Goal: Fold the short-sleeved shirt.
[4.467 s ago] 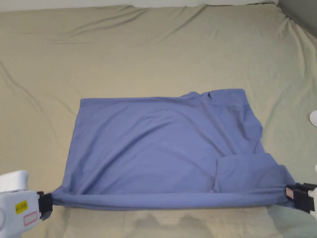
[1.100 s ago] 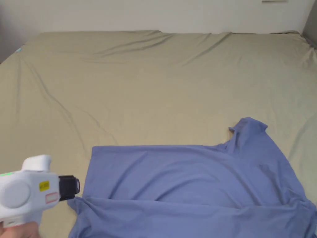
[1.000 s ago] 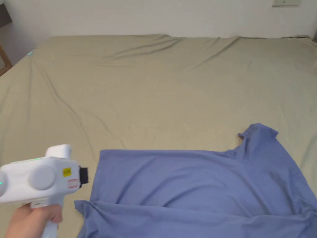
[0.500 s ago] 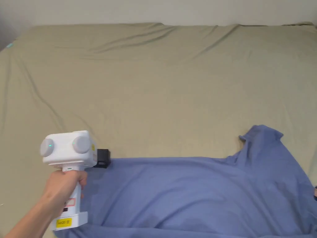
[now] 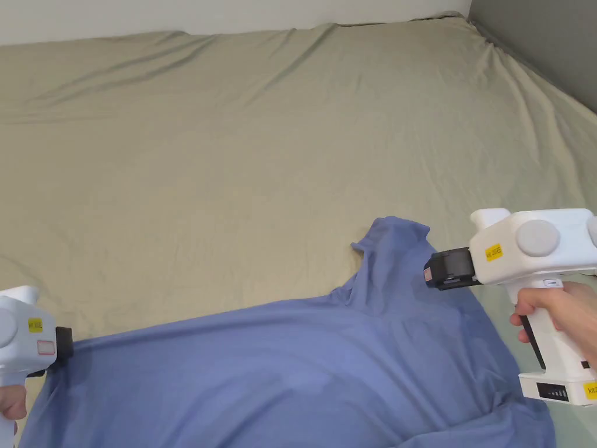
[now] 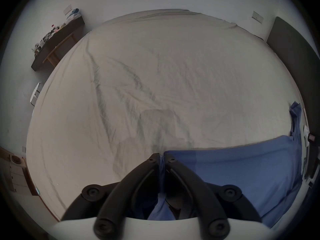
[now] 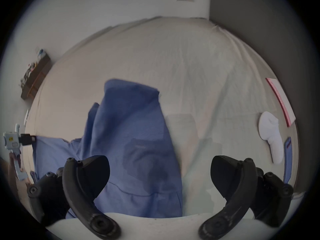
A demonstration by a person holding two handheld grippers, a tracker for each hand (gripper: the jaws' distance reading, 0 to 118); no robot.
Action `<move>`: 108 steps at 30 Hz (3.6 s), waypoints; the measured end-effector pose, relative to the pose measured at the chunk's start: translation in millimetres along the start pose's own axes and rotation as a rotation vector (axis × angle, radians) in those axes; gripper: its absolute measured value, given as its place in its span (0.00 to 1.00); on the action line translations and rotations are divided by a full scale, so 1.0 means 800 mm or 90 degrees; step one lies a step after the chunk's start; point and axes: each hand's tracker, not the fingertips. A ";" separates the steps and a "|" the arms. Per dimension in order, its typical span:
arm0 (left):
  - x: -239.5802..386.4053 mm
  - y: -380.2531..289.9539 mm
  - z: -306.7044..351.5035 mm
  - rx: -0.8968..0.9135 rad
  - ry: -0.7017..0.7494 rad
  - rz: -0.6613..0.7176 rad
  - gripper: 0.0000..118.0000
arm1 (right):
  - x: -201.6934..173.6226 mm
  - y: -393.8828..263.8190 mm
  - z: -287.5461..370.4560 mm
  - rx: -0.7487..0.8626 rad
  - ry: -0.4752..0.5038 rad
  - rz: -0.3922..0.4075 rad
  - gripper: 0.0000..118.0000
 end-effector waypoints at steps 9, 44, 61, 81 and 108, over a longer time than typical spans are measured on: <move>-0.009 0.010 -0.008 -0.010 -0.009 0.006 0.04 | 0.006 -0.006 -0.021 -0.028 0.024 -0.026 0.00; -0.114 -0.303 0.230 0.100 -0.105 0.028 0.04 | 0.021 -0.345 0.253 0.151 0.076 -0.011 0.00; -0.136 -0.332 0.186 0.090 -0.038 0.053 0.94 | 0.026 -0.374 0.212 0.097 0.011 -0.070 0.94; -0.197 -0.264 0.131 0.001 -0.330 0.152 0.94 | -0.059 -0.330 0.241 0.149 0.063 -0.077 0.00; -0.188 -0.248 0.083 -0.102 -0.444 0.155 0.11 | -0.083 -0.347 0.250 0.151 0.097 -0.088 0.00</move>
